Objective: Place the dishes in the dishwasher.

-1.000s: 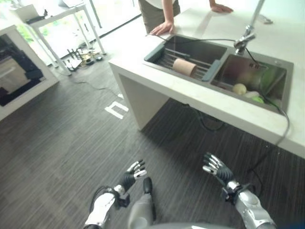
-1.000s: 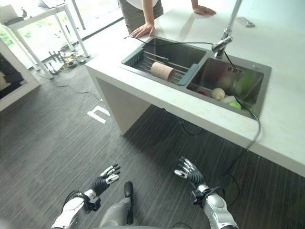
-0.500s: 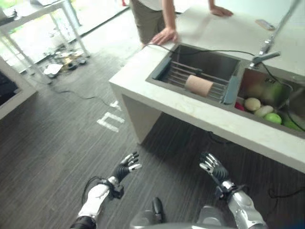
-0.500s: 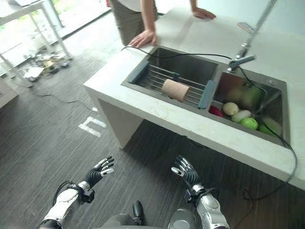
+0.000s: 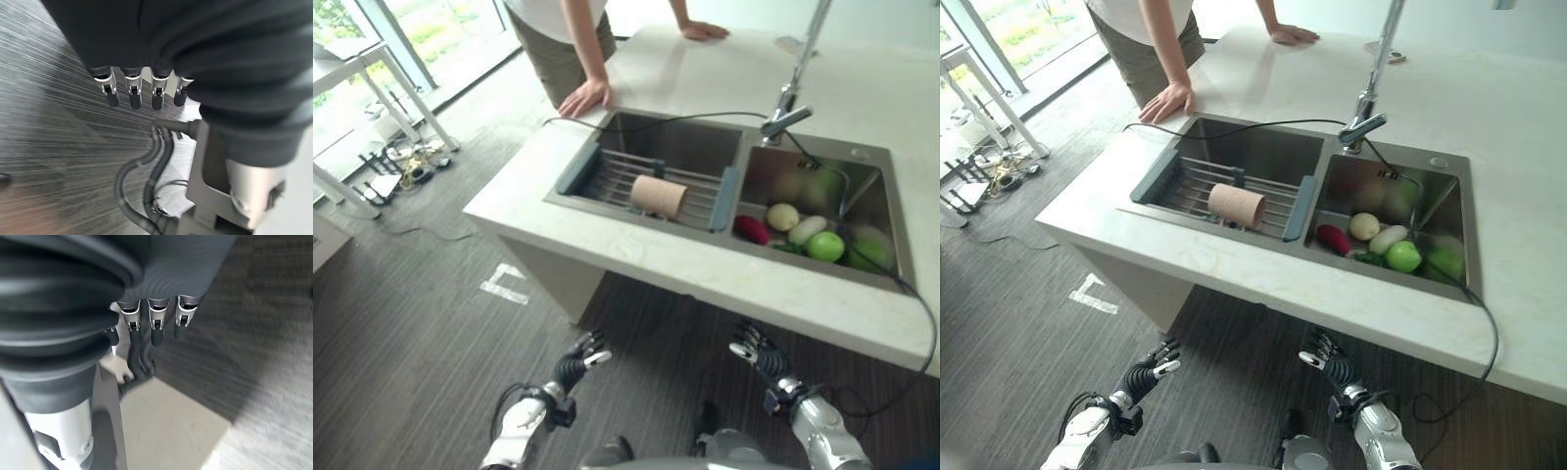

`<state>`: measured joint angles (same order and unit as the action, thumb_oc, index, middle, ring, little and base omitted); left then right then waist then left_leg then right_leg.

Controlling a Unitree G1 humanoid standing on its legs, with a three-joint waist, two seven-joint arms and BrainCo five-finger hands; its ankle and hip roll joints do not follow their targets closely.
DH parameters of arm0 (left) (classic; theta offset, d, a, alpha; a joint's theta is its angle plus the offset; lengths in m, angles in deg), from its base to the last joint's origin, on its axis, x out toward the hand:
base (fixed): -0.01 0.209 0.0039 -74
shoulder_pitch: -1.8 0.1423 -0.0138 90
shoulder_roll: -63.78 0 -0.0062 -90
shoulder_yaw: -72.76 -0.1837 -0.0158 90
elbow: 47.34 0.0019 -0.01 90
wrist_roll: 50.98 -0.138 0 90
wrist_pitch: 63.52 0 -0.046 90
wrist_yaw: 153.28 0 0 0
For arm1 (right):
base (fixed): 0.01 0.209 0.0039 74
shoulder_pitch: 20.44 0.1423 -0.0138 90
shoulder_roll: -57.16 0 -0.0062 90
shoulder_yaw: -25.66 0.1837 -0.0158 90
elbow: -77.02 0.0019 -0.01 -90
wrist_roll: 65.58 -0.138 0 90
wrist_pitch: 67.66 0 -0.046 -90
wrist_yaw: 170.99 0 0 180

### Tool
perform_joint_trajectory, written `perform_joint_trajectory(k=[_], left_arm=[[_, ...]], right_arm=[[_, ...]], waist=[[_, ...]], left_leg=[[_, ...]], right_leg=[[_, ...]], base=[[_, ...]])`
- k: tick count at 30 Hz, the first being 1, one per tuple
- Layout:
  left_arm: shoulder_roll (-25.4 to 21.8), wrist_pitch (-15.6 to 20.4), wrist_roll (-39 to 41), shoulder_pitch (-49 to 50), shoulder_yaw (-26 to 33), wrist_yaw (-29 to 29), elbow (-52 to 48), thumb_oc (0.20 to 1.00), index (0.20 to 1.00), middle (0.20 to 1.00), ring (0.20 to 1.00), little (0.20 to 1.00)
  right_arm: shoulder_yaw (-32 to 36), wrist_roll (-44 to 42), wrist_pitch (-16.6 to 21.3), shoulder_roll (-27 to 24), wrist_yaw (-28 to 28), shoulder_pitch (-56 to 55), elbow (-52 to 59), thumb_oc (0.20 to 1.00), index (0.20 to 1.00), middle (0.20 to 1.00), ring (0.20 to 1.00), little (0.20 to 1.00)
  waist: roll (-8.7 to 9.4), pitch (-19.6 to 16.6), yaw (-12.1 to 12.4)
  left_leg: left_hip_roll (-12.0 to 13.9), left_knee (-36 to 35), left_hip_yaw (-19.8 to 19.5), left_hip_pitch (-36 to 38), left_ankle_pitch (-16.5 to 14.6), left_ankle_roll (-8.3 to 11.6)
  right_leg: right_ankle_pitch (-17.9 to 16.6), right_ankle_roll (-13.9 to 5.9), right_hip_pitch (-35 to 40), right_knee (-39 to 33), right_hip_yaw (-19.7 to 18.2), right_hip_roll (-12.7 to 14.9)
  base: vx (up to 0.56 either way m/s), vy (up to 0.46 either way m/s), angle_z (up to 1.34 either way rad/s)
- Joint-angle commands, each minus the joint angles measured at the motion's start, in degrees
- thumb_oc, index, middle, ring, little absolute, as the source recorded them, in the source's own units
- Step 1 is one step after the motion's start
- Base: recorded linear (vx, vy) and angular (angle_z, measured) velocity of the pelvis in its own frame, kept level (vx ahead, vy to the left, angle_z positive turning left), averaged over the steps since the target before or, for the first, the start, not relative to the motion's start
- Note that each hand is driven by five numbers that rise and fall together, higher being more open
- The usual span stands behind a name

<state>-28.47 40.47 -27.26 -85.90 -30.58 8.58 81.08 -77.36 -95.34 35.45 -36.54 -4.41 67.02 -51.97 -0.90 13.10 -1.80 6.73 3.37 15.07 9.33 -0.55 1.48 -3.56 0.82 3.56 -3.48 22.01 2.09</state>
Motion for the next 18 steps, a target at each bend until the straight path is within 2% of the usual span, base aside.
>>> perform_joint_trajectory(k=[1,2,4,5,6,11,14,18], left_arm=[[0.5,4.3,2.6,-3.1,0.8,0.3,0.7,1.000,1.000,1.000,1.000,1.000],[0.5,4.4,2.9,-3.5,1.1,0.1,1.5,1.000,1.000,1.000,1.000,1.000],[0.6,4.5,2.8,-3.7,1.9,-0.3,2.2,1.000,1.000,1.000,1.000,1.000],[0.7,4.3,3.1,-3.2,2.6,-0.2,2.5,1.000,1.000,1.000,1.000,1.000],[0.7,4.2,3.1,-3.2,2.7,-0.1,2.6,1.000,1.000,1.000,1.000,1.000],[1.5,3.6,2.9,-2.6,3.9,0.0,5.3,1.000,1.000,1.000,1.000,1.000],[1.8,3.2,2.7,-2.5,4.7,-0.5,6.7,1.000,1.000,1.000,1.000,1.000],[2.0,2.3,1.1,-3.0,5.4,-1.2,8.6,1.000,1.000,1.000,1.000,1.000]], right_arm=[[-0.6,1.8,2.5,-1.2,-0.5,2.4,-1.1,1.000,1.000,1.000,1.000,1.000],[-0.3,2.5,2.3,-1.8,-0.9,2.0,-2.0,1.000,1.000,1.000,1.000,1.000],[-0.3,3.1,2.5,-2.2,-1.8,2.0,-3.7,1.000,1.000,1.000,1.000,1.000],[-0.1,4.1,2.2,-2.0,-2.5,2.2,-6.0,1.000,1.000,1.000,1.000,1.000],[-0.1,4.2,2.1,-2.0,-2.5,2.3,-6.3,1.000,1.000,1.000,1.000,1.000],[-0.4,5.1,1.6,-1.5,-1.4,3.3,-11.1,1.000,1.000,1.000,1.000,1.000],[-0.2,5.3,1.9,-1.6,-1.4,3.0,-12.6,1.000,1.000,1.000,1.000,1.000],[1.4,5.2,2.3,-1.6,-1.1,1.6,-13.6,1.000,1.000,1.000,1.000,1.000]], waist=[[1.68,-1.0,-1.1],[2.60,-0.5,-0.9],[3.03,0.1,-0.3],[2.61,0.2,0.7],[2.55,0.2,0.8],[0.50,0.0,2.4],[-0.03,0.2,2.7],[-0.48,-0.1,1.7]], left_leg=[[-5.8,9.0,-2.0,-5.4,-5.1,-0.51],[-5.1,20.7,-3.7,-11.3,-2.6,0.23],[-5.3,28.5,-6.6,-16.6,-1.2,0.11],[-6.5,23.9,-8.0,-16.8,-0.8,-0.33],[-6.4,23.1,-8.1,-16.5,-0.7,-0.26],[-2.7,4.7,-13.7,-13.4,4.8,3.03],[-0.7,2.1,-14.9,-13.6,7.3,4.36],[0.4,-1.5,-12.0,-10.9,5.5,4.26]], right_leg=[[6.7,-3.20,-0.6,8.3,-5.3,1.3],[7.3,-1.82,0.0,8.8,-6.8,1.1],[7.6,-1.07,0.3,9.7,-9.0,0.5],[8.0,-1.48,1.2,9.7,-10.7,-0.2],[8.1,-1.53,1.4,9.6,-10.8,-0.3],[9.7,-2.72,3.8,8.1,-12.0,-1.1],[10.1,-3.06,4.5,7.8,-12.2,-0.5],[10.1,-3.94,4.1,8.5,-10.2,1.2]], base=[[0.09,-0.250,-0.63],[0.09,-0.255,-0.61],[0.17,-0.151,-0.41],[0.22,0.009,-0.75],[0.25,0.087,-1.01],[0.20,0.151,-0.50],[0.13,0.163,-0.30],[0.12,0.202,-0.12]])
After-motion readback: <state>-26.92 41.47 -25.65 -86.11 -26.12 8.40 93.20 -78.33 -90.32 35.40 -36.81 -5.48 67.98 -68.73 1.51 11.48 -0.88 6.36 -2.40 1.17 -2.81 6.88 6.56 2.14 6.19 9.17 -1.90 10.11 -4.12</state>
